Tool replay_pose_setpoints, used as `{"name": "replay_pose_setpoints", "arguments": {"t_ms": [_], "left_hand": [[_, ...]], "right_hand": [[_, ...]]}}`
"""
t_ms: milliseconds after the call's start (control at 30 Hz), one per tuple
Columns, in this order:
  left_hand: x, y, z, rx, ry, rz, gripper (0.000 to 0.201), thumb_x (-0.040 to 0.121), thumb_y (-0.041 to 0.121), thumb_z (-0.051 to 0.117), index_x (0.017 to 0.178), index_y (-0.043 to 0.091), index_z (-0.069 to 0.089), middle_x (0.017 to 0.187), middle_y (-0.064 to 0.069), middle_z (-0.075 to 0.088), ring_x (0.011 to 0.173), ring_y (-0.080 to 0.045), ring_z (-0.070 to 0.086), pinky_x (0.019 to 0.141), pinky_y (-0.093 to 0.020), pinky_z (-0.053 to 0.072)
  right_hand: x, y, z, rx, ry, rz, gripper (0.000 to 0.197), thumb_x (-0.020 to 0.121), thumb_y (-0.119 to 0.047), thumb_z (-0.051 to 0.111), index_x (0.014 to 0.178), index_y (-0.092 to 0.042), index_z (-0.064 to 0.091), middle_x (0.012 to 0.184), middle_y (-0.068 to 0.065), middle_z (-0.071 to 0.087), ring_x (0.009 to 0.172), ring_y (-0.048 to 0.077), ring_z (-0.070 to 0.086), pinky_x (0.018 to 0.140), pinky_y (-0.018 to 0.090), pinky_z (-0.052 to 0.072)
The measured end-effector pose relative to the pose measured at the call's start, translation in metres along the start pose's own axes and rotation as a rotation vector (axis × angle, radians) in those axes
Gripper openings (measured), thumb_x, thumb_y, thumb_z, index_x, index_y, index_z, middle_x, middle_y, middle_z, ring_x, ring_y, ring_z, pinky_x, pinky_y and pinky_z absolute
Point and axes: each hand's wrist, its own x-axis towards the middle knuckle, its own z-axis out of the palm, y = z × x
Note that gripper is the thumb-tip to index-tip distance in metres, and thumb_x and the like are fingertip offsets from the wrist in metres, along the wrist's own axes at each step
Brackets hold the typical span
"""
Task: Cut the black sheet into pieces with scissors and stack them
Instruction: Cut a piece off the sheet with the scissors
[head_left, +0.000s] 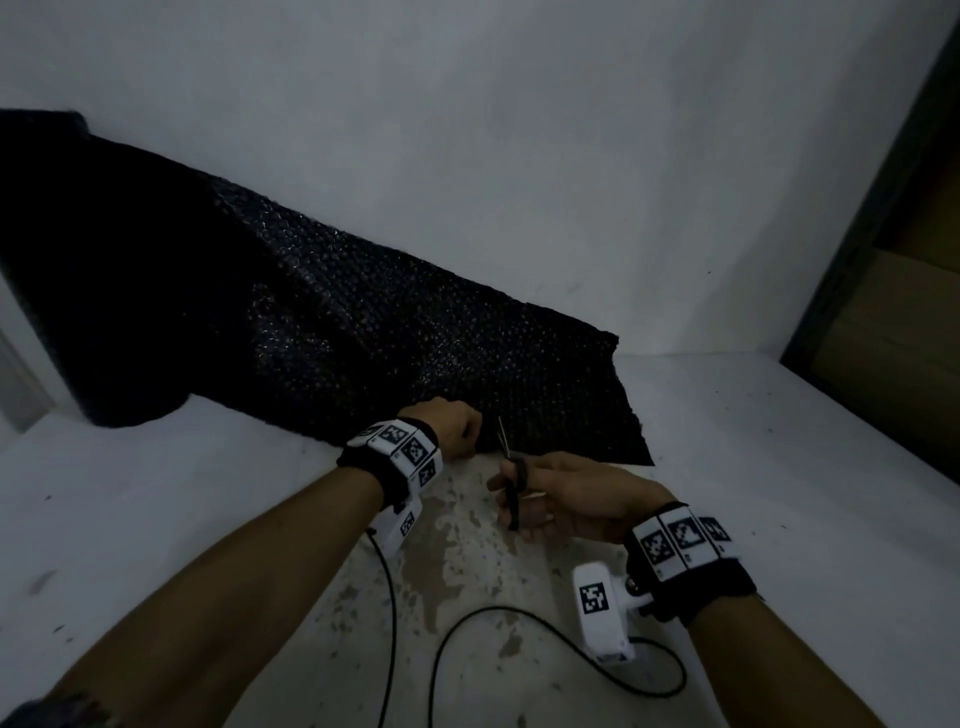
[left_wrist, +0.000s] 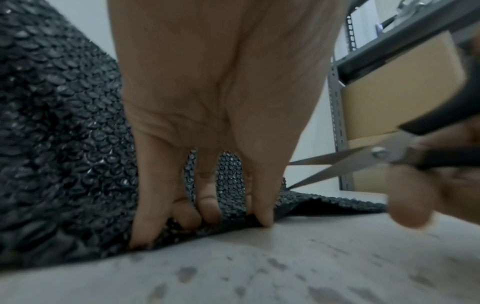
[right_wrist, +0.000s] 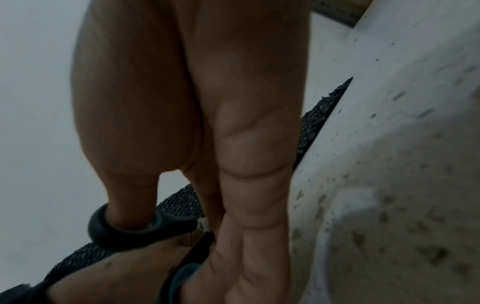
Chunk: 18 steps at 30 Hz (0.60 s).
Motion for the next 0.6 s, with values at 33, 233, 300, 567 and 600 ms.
{"name": "replay_pose_setpoints", "arguments": {"t_ms": [33, 233, 300, 567, 600], "left_hand": [[0.0, -0.001, 0.0, -0.022, 0.015, 0.003, 0.007, 0.096, 0.03, 0.058, 0.098, 0.025, 0.063, 0.104, -0.003, 0.065, 0.092, -0.026, 0.062, 0.072, -0.035, 0.052], [0.0, -0.005, 0.002, -0.124, 0.093, 0.002, 0.009, 0.098, 0.027, 0.055, 0.093, 0.027, 0.063, 0.1, -0.003, 0.066, 0.087, -0.026, 0.063, 0.067, -0.035, 0.051], [-0.001, -0.005, 0.003, -0.139, 0.121, -0.001, 0.01, 0.098, 0.029, 0.054, 0.094, 0.028, 0.064, 0.1, -0.001, 0.065, 0.088, -0.025, 0.063, 0.069, -0.036, 0.052], [0.0, -0.008, 0.01, -0.16, 0.143, -0.02, 0.009, 0.095, 0.033, 0.056, 0.088, 0.035, 0.06, 0.102, 0.004, 0.063, 0.093, -0.022, 0.061, 0.081, -0.042, 0.056], [0.0, -0.009, 0.01, -0.162, 0.145, -0.019, 0.007, 0.095, 0.034, 0.056, 0.089, 0.034, 0.06, 0.103, 0.004, 0.063, 0.094, -0.022, 0.061, 0.081, -0.042, 0.056]], "right_hand": [[-0.001, 0.001, 0.0, -0.002, -0.007, 0.006, 0.047, 0.1, -0.037, 0.057, 0.128, 0.001, 0.061, 0.087, 0.006, 0.072, 0.083, 0.018, 0.07, 0.086, 0.04, 0.053], [0.0, 0.003, 0.006, 0.023, -0.068, 0.046, 0.052, 0.099, -0.037, 0.057, 0.13, 0.005, 0.058, 0.09, 0.005, 0.075, 0.095, 0.022, 0.072, 0.084, 0.038, 0.058], [0.003, 0.002, 0.01, 0.033, -0.039, 0.038, 0.052, 0.1, -0.037, 0.057, 0.13, 0.005, 0.058, 0.095, 0.007, 0.075, 0.096, 0.022, 0.073, 0.083, 0.037, 0.059], [0.024, -0.002, 0.017, 0.054, 0.061, 0.011, 0.052, 0.099, -0.038, 0.057, 0.127, 0.007, 0.059, 0.107, 0.024, 0.071, 0.093, 0.023, 0.073, 0.07, 0.031, 0.059], [0.026, -0.003, 0.017, 0.053, 0.06, 0.011, 0.052, 0.099, -0.038, 0.057, 0.126, 0.006, 0.059, 0.102, 0.021, 0.072, 0.089, 0.021, 0.073, 0.068, 0.029, 0.058]]}}
